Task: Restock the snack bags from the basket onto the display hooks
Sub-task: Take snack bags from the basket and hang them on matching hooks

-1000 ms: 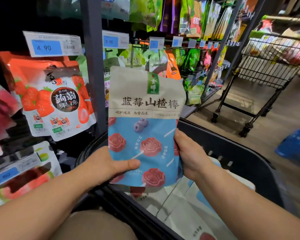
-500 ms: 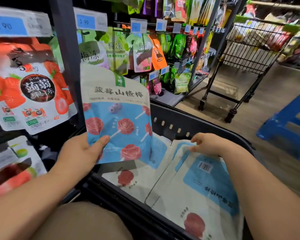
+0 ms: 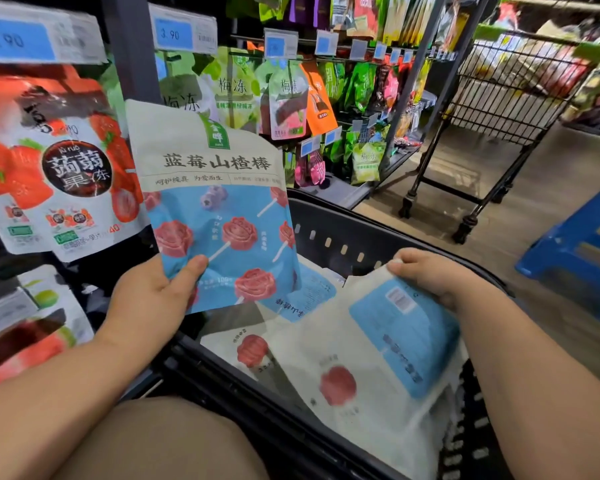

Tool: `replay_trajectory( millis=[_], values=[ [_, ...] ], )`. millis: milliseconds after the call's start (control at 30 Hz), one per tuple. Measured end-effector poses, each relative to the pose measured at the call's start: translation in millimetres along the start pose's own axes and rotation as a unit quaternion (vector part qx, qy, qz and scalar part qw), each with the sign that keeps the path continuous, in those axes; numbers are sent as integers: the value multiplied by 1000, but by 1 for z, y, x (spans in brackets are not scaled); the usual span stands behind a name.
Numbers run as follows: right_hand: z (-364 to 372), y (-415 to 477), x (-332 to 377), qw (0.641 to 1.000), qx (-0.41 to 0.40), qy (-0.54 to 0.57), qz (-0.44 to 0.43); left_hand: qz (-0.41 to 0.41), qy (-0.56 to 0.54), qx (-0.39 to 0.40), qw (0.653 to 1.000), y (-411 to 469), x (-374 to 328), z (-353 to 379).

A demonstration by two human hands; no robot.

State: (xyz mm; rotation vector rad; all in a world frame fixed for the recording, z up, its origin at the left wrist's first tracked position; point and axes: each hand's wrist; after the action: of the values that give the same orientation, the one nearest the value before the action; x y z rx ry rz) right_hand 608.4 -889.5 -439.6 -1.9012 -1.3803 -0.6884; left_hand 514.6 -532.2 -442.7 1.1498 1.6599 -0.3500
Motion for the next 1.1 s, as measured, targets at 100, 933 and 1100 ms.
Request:
replay_trajectory(
  millis=[100,933,1100],
  values=[
    [2,6,1,992,-108,59,28,-6,-5,-9,1000,0,-1,0],
    [76,-42,31,772,132,-526,-332,-18,3,-50,999,4,4,-3],
    [83,-40,29,731,115,-584,-333,-29,-13,-52,998,4,4,-4]
  ],
)
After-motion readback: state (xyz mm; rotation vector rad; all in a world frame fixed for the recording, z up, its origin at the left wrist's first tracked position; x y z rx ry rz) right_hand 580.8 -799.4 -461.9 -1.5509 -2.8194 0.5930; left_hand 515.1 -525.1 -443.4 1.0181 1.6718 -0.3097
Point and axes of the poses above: each hand's wrist, its own y-axis towards the middle knuckle, its own z-axis out of the palm, x = y × z, and after that the axes turned 12 degrees about -x, right-handed
